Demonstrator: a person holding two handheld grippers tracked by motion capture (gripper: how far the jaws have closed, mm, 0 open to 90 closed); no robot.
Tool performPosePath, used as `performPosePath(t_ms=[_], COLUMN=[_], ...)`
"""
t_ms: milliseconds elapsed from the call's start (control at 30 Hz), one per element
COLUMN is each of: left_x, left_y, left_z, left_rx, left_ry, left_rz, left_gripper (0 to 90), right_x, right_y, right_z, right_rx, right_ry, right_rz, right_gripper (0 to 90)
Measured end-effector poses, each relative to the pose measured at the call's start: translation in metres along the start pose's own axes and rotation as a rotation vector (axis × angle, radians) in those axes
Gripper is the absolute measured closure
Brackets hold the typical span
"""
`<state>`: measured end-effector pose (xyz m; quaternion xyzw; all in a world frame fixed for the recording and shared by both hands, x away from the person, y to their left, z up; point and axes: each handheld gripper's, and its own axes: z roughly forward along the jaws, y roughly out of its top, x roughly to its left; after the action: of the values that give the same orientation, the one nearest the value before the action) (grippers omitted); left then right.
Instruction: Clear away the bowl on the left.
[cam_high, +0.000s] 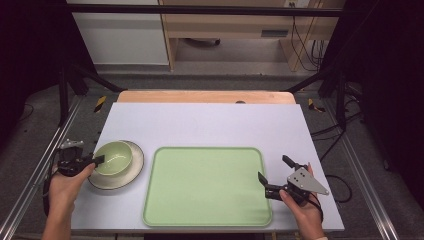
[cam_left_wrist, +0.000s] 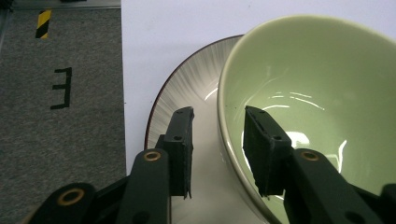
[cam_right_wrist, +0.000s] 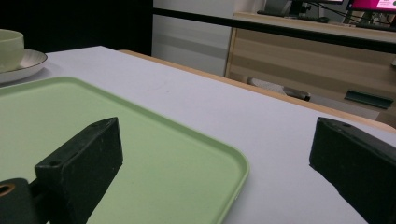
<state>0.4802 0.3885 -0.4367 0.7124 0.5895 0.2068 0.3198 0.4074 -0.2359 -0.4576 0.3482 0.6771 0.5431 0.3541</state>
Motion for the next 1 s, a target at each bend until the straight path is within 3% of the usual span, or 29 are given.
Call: performPosePath(t_ms=[67,600,1000], left_x=[-0.0025,-0.0035,-0.004], left_y=[0.001,0.0011,0.002], left_z=[0.0012,0.005,0.0063], left_rx=[0.005,0.02,0.019], left_ry=[0.013,0.006,0.025], left_rz=[0.016,0.009,-0.001], left_gripper=[63.4,78.2,80.9], right_x=[-0.0001,0.0003,0.0004], right_y=[0.0001,0.0001,-0.0007], right_z=[-0.0002,0.0001,0.001], right_rx=[0.001,-0.001,0.006], right_ry=[0.001,0.005,0.007], right_rz=[0.0,0.004,0.001], right_gripper=[2.8,2.8,2.7])
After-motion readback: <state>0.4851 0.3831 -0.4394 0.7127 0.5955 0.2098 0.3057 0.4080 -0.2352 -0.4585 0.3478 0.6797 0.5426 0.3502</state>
